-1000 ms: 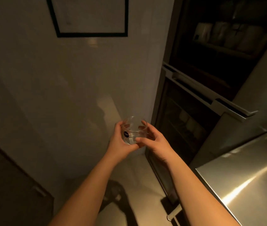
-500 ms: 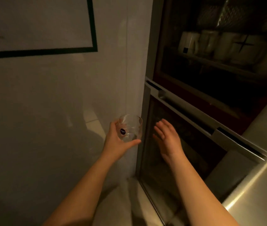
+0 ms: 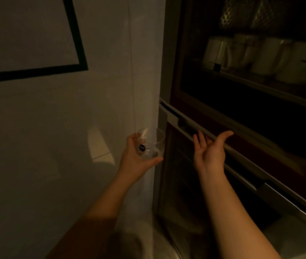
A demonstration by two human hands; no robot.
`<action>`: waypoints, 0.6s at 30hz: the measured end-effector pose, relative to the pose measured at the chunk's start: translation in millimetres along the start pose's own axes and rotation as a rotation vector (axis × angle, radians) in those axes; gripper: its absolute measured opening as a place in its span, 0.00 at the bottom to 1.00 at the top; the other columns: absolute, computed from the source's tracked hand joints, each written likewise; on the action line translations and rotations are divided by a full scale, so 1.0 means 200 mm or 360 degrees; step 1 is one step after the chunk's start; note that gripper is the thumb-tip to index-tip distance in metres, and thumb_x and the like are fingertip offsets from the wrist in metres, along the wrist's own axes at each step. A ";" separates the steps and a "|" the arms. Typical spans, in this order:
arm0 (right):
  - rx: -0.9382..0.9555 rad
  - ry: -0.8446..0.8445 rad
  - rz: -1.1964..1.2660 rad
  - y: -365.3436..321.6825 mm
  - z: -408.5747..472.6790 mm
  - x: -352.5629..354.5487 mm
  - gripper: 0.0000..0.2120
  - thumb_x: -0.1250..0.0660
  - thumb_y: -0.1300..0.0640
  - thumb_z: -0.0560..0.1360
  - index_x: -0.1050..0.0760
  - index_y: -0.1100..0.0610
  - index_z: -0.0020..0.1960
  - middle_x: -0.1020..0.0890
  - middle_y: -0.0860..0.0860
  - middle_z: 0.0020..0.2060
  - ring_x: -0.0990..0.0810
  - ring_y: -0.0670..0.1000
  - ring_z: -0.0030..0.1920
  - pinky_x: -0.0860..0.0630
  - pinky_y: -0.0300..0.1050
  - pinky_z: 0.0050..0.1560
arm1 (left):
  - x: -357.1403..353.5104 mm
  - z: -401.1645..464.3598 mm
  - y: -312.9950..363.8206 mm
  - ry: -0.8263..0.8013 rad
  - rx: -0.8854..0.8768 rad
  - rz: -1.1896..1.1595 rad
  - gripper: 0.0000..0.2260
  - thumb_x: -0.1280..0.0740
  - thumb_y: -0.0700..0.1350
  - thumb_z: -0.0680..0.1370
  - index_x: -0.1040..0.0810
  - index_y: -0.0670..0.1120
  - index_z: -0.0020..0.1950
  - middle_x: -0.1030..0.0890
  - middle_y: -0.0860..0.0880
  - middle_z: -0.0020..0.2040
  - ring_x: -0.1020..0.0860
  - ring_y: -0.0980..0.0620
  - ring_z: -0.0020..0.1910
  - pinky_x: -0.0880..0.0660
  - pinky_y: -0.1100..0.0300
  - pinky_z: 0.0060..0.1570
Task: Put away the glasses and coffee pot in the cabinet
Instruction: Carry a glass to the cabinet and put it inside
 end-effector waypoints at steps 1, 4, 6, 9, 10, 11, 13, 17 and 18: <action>-0.0008 0.0025 0.0049 0.01 0.00 -0.02 0.38 0.41 0.36 0.75 0.51 0.51 0.78 0.33 0.50 0.66 0.26 0.46 0.59 0.31 0.50 0.69 | 0.00 0.01 0.00 -0.0011 0.0008 -0.0009 0.42 0.18 0.42 0.61 0.37 0.50 0.69 0.25 0.52 0.60 0.23 0.54 0.56 0.24 0.61 0.55; 0.0020 0.0101 0.0172 0.03 0.01 -0.06 0.39 0.41 0.36 0.75 0.52 0.51 0.78 0.36 0.56 0.71 0.27 0.46 0.57 0.30 0.50 0.66 | 0.03 0.03 0.00 -0.0036 0.0010 -0.0008 0.41 0.18 0.42 0.62 0.37 0.50 0.69 0.26 0.53 0.59 0.23 0.55 0.56 0.25 0.65 0.52; 0.0060 0.0136 0.0217 0.03 0.01 -0.08 0.39 0.40 0.37 0.75 0.53 0.51 0.78 0.38 0.58 0.73 0.25 0.47 0.57 0.27 0.48 0.63 | 0.05 0.03 -0.01 -0.0043 0.0026 -0.0011 0.41 0.18 0.43 0.62 0.38 0.52 0.69 0.26 0.54 0.60 0.23 0.55 0.57 0.24 0.62 0.53; 0.0117 0.0152 0.0184 0.03 0.02 -0.08 0.39 0.41 0.36 0.75 0.52 0.51 0.78 0.37 0.60 0.72 0.21 0.47 0.52 0.24 0.43 0.57 | 0.08 0.02 -0.02 0.0025 0.0041 -0.0061 0.42 0.18 0.42 0.62 0.37 0.51 0.69 0.25 0.52 0.61 0.23 0.53 0.57 0.23 0.54 0.58; 0.0124 0.0166 0.0169 0.03 0.03 -0.08 0.39 0.41 0.36 0.75 0.52 0.52 0.78 0.36 0.60 0.71 0.20 0.48 0.50 0.23 0.42 0.56 | 0.08 0.01 -0.02 0.0055 0.0040 -0.0074 0.42 0.18 0.42 0.62 0.37 0.51 0.69 0.25 0.52 0.61 0.22 0.53 0.57 0.23 0.53 0.59; 0.0127 0.0172 0.0156 0.04 0.03 -0.08 0.39 0.41 0.36 0.75 0.52 0.52 0.78 0.35 0.60 0.70 0.20 0.48 0.49 0.23 0.41 0.54 | 0.08 0.00 -0.03 0.0078 0.0047 -0.0077 0.42 0.17 0.43 0.61 0.37 0.51 0.69 0.25 0.52 0.60 0.22 0.53 0.57 0.23 0.53 0.59; 0.0122 0.0170 0.0121 0.04 0.03 -0.07 0.40 0.41 0.35 0.75 0.51 0.53 0.78 0.34 0.62 0.71 0.20 0.48 0.51 0.22 0.39 0.51 | 0.08 -0.02 -0.04 0.0112 0.0057 -0.0070 0.43 0.18 0.47 0.59 0.36 0.52 0.68 0.25 0.53 0.60 0.22 0.54 0.57 0.23 0.54 0.58; 0.0077 0.0209 0.0138 0.05 0.05 -0.06 0.41 0.41 0.34 0.75 0.51 0.54 0.78 0.33 0.62 0.70 0.21 0.49 0.56 0.26 0.40 0.58 | 0.08 -0.07 -0.05 0.0192 0.0060 -0.0071 0.41 0.17 0.43 0.61 0.36 0.52 0.68 0.25 0.55 0.58 0.22 0.54 0.56 0.23 0.58 0.55; 0.0068 0.0213 0.0135 0.05 0.06 -0.05 0.41 0.41 0.34 0.74 0.51 0.55 0.78 0.32 0.61 0.70 0.21 0.50 0.56 0.27 0.40 0.58 | 0.09 -0.08 -0.06 0.0207 0.0062 -0.0069 0.41 0.18 0.43 0.61 0.36 0.52 0.68 0.24 0.55 0.58 0.22 0.54 0.56 0.23 0.59 0.55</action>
Point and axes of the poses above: each hand's wrist, its own z-axis towards the middle knuckle, its own x-axis out of the back of the hand, y = z × x, the point moved 3 cm from there along z, towards the middle knuckle
